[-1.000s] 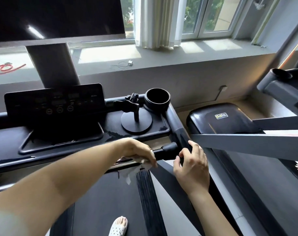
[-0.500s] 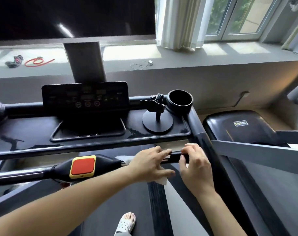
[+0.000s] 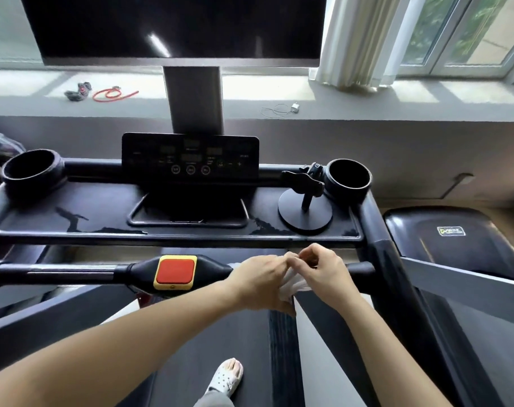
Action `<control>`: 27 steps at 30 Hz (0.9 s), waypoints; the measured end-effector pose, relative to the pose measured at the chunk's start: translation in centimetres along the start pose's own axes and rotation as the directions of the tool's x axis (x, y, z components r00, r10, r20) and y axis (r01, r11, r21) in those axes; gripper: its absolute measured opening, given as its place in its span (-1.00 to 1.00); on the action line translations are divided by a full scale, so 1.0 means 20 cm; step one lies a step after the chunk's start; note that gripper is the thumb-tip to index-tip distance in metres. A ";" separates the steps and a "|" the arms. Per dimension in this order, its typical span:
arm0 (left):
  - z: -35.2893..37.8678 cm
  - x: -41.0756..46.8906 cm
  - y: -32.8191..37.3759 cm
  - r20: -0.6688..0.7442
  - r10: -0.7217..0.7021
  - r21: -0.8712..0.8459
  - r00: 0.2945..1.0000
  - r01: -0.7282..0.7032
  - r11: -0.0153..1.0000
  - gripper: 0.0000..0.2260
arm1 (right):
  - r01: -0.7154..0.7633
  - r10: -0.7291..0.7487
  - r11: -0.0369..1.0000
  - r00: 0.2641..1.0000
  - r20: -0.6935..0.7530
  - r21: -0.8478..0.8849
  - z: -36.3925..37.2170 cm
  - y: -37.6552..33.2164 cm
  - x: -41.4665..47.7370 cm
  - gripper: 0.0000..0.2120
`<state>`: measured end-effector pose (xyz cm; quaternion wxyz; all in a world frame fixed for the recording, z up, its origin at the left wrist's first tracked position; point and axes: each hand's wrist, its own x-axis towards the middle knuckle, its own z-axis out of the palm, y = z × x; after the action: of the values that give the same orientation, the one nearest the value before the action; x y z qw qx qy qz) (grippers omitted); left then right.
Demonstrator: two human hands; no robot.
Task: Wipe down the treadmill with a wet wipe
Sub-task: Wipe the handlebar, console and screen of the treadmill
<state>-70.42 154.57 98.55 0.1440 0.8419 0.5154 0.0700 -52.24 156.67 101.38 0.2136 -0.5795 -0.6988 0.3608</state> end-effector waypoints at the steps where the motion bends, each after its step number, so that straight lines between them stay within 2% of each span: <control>1: -0.04 -0.01 0.01 0.029 -0.023 -0.112 0.999 0.027 0.993 -0.14 | 0.015 -0.015 1.000 1.000 -0.010 0.000 -0.01 0.01 0.00 -0.82; 3: -0.11 -0.03 0.00 0.043 -0.081 -0.339 0.996 0.091 0.936 -0.24 | 0.069 -0.071 0.993 0.997 -0.013 -0.098 -0.01 0.04 -0.03 -0.83; 4: -0.13 -0.03 -0.01 0.036 -0.110 -0.357 0.993 0.115 0.927 -0.32 | 0.093 -0.097 0.984 0.995 -0.016 -0.153 0.00 0.06 -0.05 -0.80; 6: -0.15 -0.02 0.01 0.045 -0.173 -0.177 0.984 0.178 0.968 -0.41 | 0.149 -0.166 0.964 0.984 -0.061 -0.219 0.03 0.10 -0.09 -0.77; 8: -0.14 0.01 0.07 0.149 -0.243 -0.015 0.958 0.248 0.969 -0.40 | 0.213 -0.251 0.936 0.962 -0.107 -0.279 0.04 0.11 -0.11 -0.76; 10: -0.16 0.04 0.12 0.285 -0.277 -0.027 0.918 0.296 0.955 -0.34 | 0.270 -0.333 0.892 0.935 -0.121 -0.362 0.04 0.12 -0.11 -0.73; 12: -0.21 0.08 0.12 0.426 -0.243 -0.185 0.871 0.347 0.919 -0.39 | 0.299 -0.383 0.847 0.917 -0.115 -0.440 0.03 0.13 -0.13 -0.70; 13: -0.23 0.11 0.11 0.481 -0.215 -0.244 0.850 0.365 0.898 -0.47 | 0.300 -0.385 0.837 0.917 -0.104 -0.458 0.02 0.13 -0.14 -0.70; 15: -0.23 0.17 0.09 0.522 -0.203 -0.221 0.829 0.361 0.906 -0.63 | 0.266 -0.325 0.867 0.943 -0.071 -0.422 -0.01 0.13 -0.13 -0.74; 17: -0.19 0.23 0.09 0.526 -0.237 -0.139 0.817 0.358 0.923 -0.75 | 0.169 -0.179 0.955 0.984 -0.019 -0.244 -0.07 0.14 -0.09 -0.78; 19: -0.15 0.26 0.12 0.491 -0.267 -0.044 0.829 0.330 0.943 -0.80 | 0.057 -0.057 0.998 0.998 0.020 -0.011 -0.10 0.13 0.00 -0.81; 21: -0.11 0.22 0.15 0.330 -0.287 0.095 0.899 0.271 0.958 -0.88 | 0.016 -0.016 0.999 1.000 -0.012 0.046 -0.09 0.11 0.06 -0.88; 24: -0.02 0.07 0.11 0.088 -0.160 0.236 0.983 0.135 0.962 -0.81 | 0.022 -0.022 0.998 1.000 0.005 -0.067 0.05 0.03 0.10 -0.85; 26: 0.00 -0.04 -0.02 -0.020 -0.074 0.325 0.997 0.077 0.943 -0.81 | 0.063 -0.060 0.954 0.998 0.018 -0.292 0.14 0.02 0.09 -0.72; 27: 0.00 -0.10 -0.09 -0.039 -0.073 0.347 0.997 0.082 0.934 -0.82 | 0.107 -0.120 0.896 0.993 -0.005 -0.430 0.17 0.03 0.09 -0.67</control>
<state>-72.90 153.67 98.05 -0.0112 0.8320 0.5544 -0.0172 -54.74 157.49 98.44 0.1126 -0.5761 -0.7902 0.1760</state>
